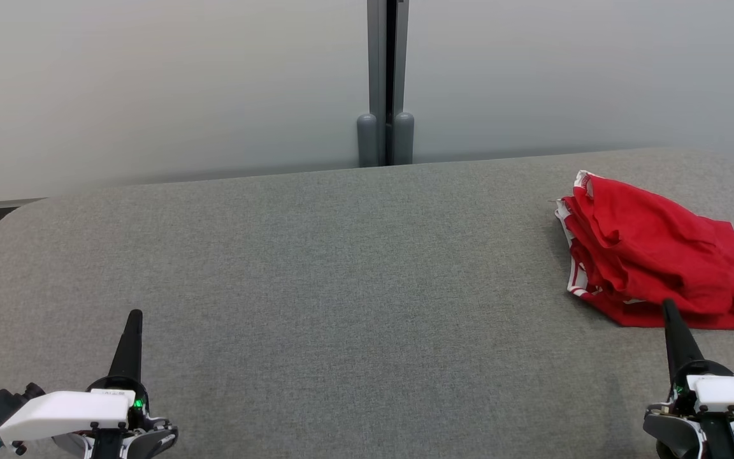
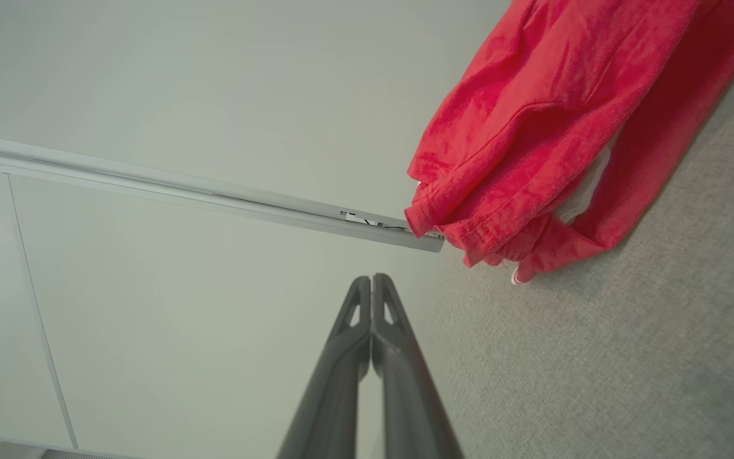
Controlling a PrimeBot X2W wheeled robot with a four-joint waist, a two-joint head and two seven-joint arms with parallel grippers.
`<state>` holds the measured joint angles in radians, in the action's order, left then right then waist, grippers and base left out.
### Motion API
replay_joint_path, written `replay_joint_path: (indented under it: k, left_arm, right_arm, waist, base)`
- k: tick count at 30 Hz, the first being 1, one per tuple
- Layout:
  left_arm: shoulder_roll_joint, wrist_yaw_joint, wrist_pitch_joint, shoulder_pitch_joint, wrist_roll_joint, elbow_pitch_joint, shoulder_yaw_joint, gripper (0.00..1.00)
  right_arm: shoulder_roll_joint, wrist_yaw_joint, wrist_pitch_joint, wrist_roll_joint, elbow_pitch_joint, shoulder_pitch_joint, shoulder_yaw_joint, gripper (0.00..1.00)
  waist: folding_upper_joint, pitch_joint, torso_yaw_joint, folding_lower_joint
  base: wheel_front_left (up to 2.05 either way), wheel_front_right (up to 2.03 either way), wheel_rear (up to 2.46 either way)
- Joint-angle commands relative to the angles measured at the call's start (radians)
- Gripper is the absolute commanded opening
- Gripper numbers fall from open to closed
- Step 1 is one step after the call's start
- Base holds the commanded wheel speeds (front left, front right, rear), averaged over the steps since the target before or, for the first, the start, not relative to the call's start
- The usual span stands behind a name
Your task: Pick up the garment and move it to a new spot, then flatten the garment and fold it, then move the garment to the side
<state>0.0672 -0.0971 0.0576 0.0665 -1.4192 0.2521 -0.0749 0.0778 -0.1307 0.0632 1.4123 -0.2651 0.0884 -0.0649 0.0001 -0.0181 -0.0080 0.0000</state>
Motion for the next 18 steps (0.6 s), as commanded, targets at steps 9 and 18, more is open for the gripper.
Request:
replay_joint_path:
  k: [9, 18]
  left_arm:
    - [-0.003, -0.016, 0.021, 0.032, -0.064, -0.008, -0.018, 0.00]
    - [-0.009, -0.027, 0.038, 0.039, -0.125, -0.008, -0.030, 0.00]
  right_arm:
    - [-0.008, 0.000, 0.020, 0.071, 0.014, 0.021, -0.020, 0.00]
    - [-0.017, 0.000, 0.037, 0.132, 0.018, 0.021, -0.036, 0.00]
  waist:
    - [-0.0001, 0.006, 0.002, 0.0000]
    - [-0.0001, 0.013, 0.005, 0.0000]
  base:
    - [0.00, 0.00, 0.00]
    - [0.00, 0.00, 0.00]
